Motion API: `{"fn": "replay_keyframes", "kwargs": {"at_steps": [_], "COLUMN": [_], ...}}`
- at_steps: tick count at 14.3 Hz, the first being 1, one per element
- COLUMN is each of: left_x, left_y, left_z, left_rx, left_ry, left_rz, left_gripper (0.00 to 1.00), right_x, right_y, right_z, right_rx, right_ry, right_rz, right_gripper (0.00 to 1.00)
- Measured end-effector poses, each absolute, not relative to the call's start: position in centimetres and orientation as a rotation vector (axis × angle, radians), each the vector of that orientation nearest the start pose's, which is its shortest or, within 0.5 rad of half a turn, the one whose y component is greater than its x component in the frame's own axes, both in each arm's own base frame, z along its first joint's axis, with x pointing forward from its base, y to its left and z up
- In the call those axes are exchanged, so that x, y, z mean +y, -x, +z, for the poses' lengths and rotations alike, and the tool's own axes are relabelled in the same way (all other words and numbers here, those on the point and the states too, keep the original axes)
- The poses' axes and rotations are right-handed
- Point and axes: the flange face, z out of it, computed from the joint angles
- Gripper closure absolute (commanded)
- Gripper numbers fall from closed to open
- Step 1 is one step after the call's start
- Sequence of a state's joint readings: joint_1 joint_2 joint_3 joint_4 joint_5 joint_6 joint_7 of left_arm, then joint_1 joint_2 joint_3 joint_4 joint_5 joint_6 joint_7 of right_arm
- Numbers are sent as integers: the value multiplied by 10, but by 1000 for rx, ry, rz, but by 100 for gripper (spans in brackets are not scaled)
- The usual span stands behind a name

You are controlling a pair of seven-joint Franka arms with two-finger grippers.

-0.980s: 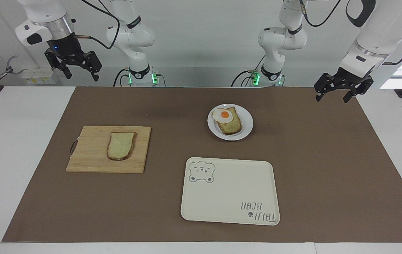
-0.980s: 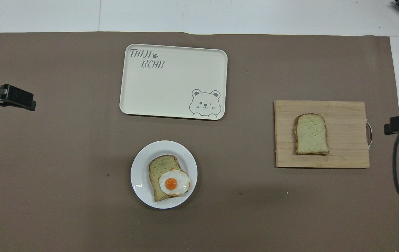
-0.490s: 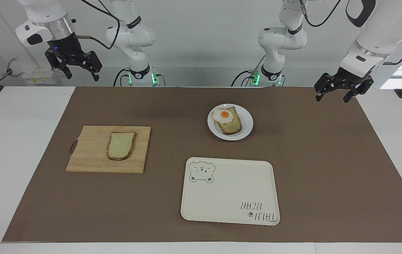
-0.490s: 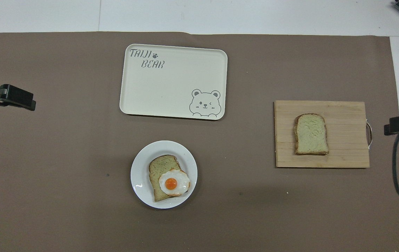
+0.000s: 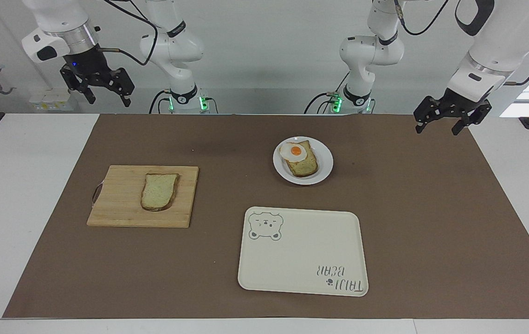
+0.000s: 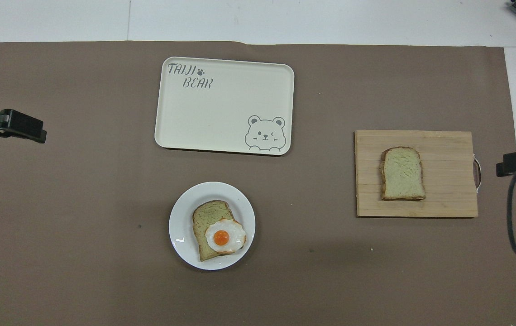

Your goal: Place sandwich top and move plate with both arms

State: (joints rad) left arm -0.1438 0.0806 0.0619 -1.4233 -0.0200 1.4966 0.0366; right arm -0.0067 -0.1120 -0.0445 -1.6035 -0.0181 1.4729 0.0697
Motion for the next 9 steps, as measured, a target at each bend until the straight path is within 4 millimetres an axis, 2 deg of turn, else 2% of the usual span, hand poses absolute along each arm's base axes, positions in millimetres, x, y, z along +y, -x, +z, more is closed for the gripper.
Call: {"fn": "replay_keyframes", "kwargs": {"at_steps": [9], "left_x": [-51], "left_y": [-570], "left_z": [641], "left_rx": [189], "left_ry": [3151], "left_rz": [13], "left_gripper": [0], "right_x": [-36], "right_y": [-505], "right_z": [654], "right_rx": [212], "right_ry": [3147], "right_rz": [53], "right_gripper": [0]}}
